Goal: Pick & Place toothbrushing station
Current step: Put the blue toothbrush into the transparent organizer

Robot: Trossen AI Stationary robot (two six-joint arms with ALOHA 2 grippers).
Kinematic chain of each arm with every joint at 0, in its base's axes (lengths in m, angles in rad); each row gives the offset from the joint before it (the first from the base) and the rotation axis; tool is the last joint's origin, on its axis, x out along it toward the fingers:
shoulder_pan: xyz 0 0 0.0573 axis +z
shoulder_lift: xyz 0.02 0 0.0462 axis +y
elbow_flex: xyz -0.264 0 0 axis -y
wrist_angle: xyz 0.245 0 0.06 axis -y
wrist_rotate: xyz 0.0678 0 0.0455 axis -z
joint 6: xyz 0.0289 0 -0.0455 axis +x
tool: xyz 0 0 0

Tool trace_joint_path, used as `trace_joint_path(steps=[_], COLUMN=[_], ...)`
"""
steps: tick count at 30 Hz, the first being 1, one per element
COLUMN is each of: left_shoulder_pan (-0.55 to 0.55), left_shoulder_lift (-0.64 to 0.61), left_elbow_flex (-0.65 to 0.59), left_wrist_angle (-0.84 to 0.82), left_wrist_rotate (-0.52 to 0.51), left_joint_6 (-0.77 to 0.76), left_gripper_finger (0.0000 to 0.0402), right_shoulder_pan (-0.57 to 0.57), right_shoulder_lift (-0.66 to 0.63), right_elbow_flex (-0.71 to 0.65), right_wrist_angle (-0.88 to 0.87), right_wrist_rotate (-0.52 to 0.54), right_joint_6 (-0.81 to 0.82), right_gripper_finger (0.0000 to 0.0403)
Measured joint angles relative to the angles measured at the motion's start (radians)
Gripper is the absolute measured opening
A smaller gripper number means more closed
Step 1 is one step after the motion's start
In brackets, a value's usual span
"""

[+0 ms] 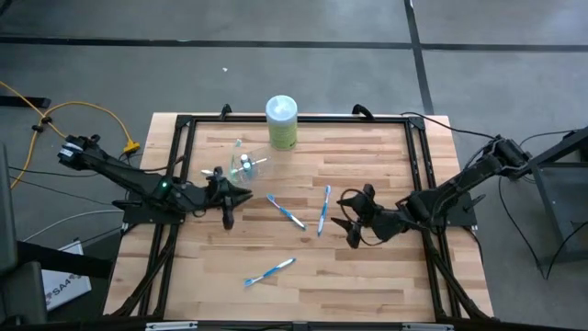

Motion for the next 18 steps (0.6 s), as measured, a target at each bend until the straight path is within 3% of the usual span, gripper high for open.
trace_joint_path(steps=[6, 12, 18], left_shoulder_pan=[-0.057, -0.099, -0.103], left_shoulder_lift=[0.047, 0.048, 0.047], left_elbow_flex=[0.000, 0.000, 0.000], left_wrist_angle=[0.061, 0.068, 0.067], left_wrist_rotate=[0.027, 0.021, 0.019], left_joint_6=[0.002, 0.024, 0.092], left_gripper_finger=[0.0053, 0.0053, 0.0053], right_shoulder_pan=[-0.111, -0.227, -0.256], right_shoulder_lift=[0.072, 0.138, 0.161], right_elbow_flex=[0.000, 0.031, 0.160], right_wrist_angle=[0.029, 0.011, -0.053], right_wrist_rotate=[-0.180, -0.404, -0.434], right_joint_6=[-0.014, 0.074, 0.055], right_gripper_finger=[0.0259, 0.0255, 0.0231])
